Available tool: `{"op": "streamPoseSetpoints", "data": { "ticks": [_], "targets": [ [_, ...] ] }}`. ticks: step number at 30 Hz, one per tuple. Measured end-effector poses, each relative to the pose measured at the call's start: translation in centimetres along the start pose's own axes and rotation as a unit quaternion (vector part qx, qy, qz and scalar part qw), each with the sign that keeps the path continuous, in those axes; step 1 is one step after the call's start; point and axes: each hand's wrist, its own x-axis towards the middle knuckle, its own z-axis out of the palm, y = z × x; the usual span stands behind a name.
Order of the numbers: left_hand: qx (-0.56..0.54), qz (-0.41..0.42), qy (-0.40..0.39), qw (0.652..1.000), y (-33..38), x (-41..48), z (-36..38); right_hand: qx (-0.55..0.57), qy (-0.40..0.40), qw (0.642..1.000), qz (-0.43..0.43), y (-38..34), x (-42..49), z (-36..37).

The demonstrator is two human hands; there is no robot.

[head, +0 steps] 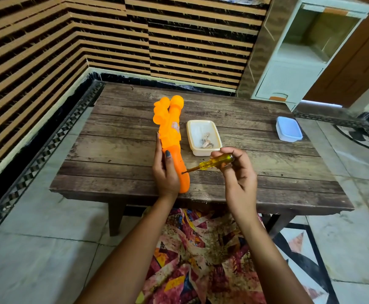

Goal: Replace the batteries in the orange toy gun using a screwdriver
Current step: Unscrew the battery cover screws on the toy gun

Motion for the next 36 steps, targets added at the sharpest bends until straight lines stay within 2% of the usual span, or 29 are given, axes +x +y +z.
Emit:
{"op": "streamPoseSetpoints", "data": {
  "ticks": [5, 11, 15, 21, 25, 32, 36],
  "targets": [
    [-0.001, 0.0, 0.002, 1.0, 0.1, 0.0, 0.1, -0.045, 0.019, 0.999, 0.002, 0.6, 0.0, 0.2],
    [-0.002, -0.001, 0.007, 1.0, 0.0, 0.0, 0.0, -0.048, 0.037, 0.998, -0.02, 0.2, 0.2, 0.6],
    [0.005, 0.003, 0.008, 1.0, 0.0, 0.0, 0.0, -0.046, 0.035, 0.998, 0.001, -0.1, 0.2, 0.5],
    [0.007, -0.005, 0.02, 1.0, 0.1, 0.0, 0.0, -0.072, 0.083, 0.994, -0.023, -0.5, 0.3, 1.1],
    [0.005, -0.025, 0.038, 0.999, 0.1, 0.1, 0.1, -0.015, 0.073, 0.997, 0.014, -0.9, 0.4, 1.8],
    [0.012, -0.036, 0.035, 0.999, 0.2, 0.1, 0.0, -0.089, 0.063, 0.994, -0.027, -2.0, 0.1, 2.4],
    [0.009, -0.035, 0.034, 0.999, 0.3, 0.1, 0.0, -0.087, 0.072, 0.993, -0.04, -1.8, 0.4, 2.5]
  ]
}}
